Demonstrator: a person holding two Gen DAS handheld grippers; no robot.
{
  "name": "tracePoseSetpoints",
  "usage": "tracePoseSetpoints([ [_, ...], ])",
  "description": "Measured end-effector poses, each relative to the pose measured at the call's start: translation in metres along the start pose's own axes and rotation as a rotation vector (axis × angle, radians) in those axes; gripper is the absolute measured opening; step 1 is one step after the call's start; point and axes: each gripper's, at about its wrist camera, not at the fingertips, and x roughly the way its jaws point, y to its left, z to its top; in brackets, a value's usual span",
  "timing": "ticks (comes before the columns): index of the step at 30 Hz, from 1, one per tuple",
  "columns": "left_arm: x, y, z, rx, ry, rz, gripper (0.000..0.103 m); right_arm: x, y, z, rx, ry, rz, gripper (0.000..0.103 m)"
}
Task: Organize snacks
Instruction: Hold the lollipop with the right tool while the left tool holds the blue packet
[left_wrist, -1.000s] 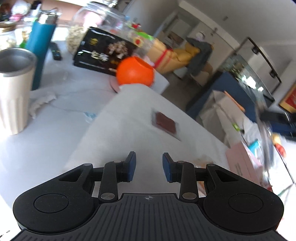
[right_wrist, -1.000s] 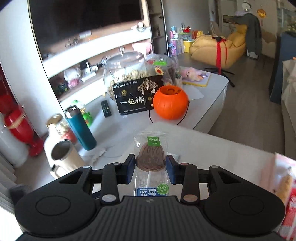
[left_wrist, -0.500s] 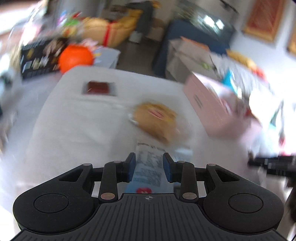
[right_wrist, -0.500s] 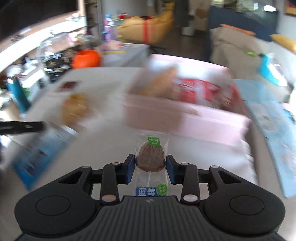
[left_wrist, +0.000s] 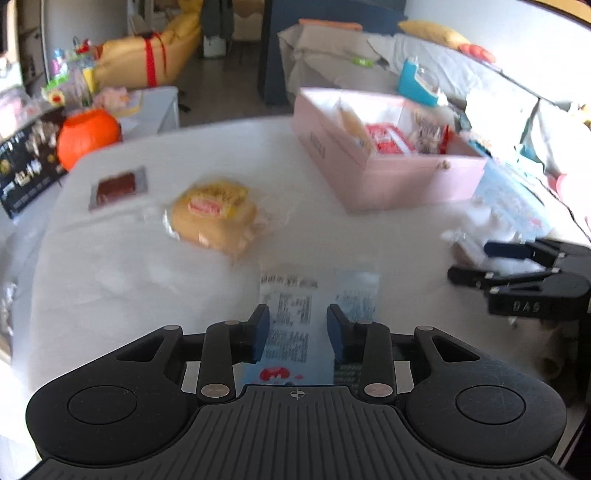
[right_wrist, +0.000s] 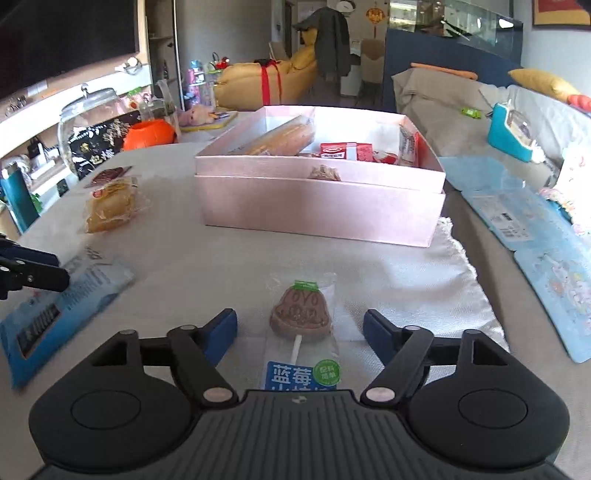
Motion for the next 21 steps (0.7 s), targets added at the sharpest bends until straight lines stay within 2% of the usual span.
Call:
tracePoseSetpoints([
  [2, -0.004, -0.011, 0.002, 0.041, -0.001, 0.005, 0.038, 0.000, -0.001, 0.000, 0.007, -0.002, 0.011, 0.080],
  [6, 0.007, -0.037, -0.005, 0.137, 0.077, 0.008, 0.038, 0.000, -0.001, -0.001, 0.008, -0.002, 0.018, 0.081],
  [7, 0.008, -0.042, -0.006, 0.163, 0.064, 0.006, 0.041, 0.000, -0.001, -0.001, 0.009, -0.002, 0.018, 0.081],
  [11, 0.017, -0.054, -0.006, 0.197, 0.101, -0.007, 0.067, 0.000, -0.002, -0.001, 0.016, -0.005, 0.021, 0.081],
  [13, 0.022, -0.059, -0.006, 0.211, 0.109, -0.007, 0.075, 0.000, -0.002, -0.001, 0.016, -0.004, 0.023, 0.082],
  [18, 0.027, -0.062, -0.001, 0.196, 0.097, 0.025, 0.075, 0.000, -0.001, -0.001, 0.014, -0.003, 0.022, 0.083],
  [21, 0.027, -0.059, 0.004, 0.166, 0.086, 0.052, 0.072, 0.000, -0.001, -0.001, 0.013, -0.002, 0.022, 0.083],
])
